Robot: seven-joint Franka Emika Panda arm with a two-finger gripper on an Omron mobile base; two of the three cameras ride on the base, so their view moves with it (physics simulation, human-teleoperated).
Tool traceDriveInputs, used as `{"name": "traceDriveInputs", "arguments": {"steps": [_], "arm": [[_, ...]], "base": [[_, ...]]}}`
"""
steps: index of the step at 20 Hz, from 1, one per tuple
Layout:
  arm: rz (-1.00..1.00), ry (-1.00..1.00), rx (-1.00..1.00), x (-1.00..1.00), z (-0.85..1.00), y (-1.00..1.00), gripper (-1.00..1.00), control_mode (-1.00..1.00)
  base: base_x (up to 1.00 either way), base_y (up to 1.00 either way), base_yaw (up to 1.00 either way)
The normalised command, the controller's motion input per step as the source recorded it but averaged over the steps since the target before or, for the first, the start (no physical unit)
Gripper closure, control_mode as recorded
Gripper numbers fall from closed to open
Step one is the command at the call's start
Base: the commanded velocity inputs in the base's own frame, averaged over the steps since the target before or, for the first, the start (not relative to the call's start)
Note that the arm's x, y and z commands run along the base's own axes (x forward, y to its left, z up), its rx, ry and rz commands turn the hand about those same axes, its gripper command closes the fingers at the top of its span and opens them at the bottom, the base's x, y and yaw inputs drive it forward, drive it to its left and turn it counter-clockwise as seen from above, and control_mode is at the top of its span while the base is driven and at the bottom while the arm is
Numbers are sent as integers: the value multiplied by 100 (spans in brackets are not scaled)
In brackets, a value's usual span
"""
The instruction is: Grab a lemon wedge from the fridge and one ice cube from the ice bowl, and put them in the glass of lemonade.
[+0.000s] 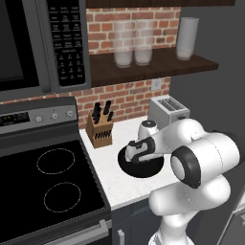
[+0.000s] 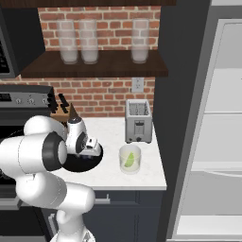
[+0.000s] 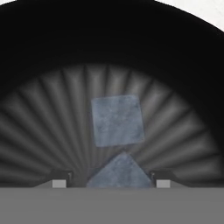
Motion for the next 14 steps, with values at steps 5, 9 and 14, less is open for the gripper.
{"name": "traceDriveInputs", "arguments": {"steps": [5,9,14], "arm": [[0,0,0,0,0,0,100,-100],[0,0,0,0,0,0,100,-100],[0,0,0,-11,10,6,100,-100]], "base": [[0,0,0],[0,0,0],[0,0,0]]}}
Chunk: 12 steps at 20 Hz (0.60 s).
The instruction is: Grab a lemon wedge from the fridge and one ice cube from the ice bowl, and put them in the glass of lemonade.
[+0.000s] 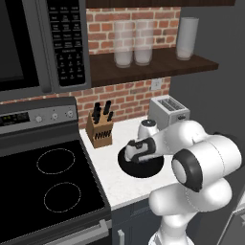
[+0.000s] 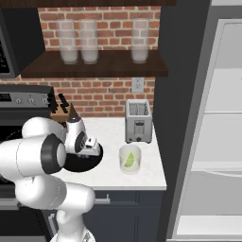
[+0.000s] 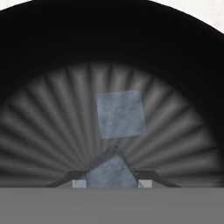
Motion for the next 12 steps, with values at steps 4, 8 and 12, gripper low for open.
{"name": "traceDriveInputs", "arguments": {"steps": [4,8,12], "arm": [[0,0,0,-20,63,29,100,-100],[0,0,0,-1,83,26,100,-100],[0,0,0,0,92,14,100,-100]], "base": [[0,0,0],[0,0,0],[0,0,0]]}}
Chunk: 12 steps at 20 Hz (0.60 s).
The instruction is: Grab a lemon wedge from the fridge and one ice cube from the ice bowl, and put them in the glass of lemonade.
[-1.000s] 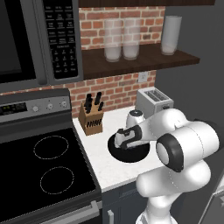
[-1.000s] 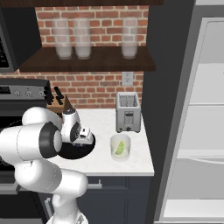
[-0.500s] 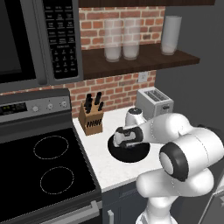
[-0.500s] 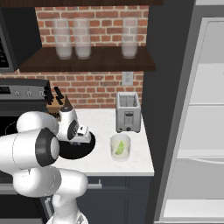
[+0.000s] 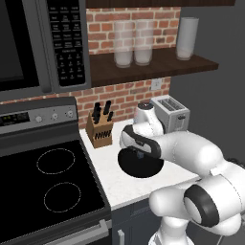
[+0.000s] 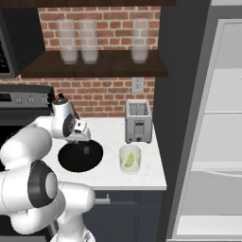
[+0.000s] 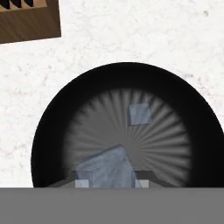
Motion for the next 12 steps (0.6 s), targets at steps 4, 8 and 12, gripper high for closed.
{"name": "traceDriveInputs", "arguments": {"steps": [4,8,12], "arm": [[0,-2,0,0,47,5,100,-100],[0,-5,2,0,18,0,100,-100],[0,-6,3,-1,9,0,100,-100]], "base": [[0,0,0],[0,0,0],[0,0,0]]}}
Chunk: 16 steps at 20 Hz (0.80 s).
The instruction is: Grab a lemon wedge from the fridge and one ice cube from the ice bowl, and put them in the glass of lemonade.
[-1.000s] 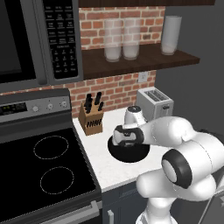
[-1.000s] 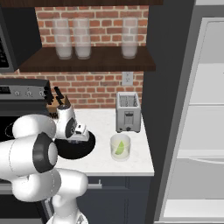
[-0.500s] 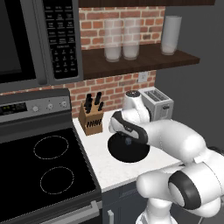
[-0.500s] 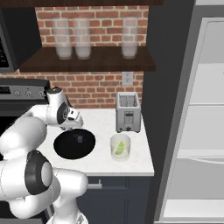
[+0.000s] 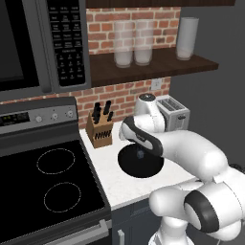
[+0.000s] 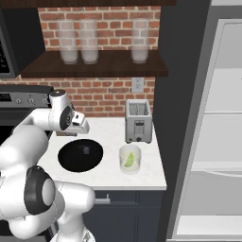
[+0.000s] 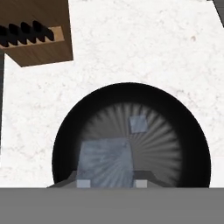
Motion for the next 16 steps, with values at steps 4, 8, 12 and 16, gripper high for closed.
{"name": "traceDriveInputs", "arguments": {"steps": [4,8,12,16], "arm": [[0,-10,5,-16,11,0,100,-100],[0,-14,6,-28,14,0,100,-100],[0,-12,6,-24,12,0,100,-100],[0,-11,7,-19,15,-9,100,-100]], "base": [[0,0,0],[0,0,0],[0,0,0],[0,0,0]]}}
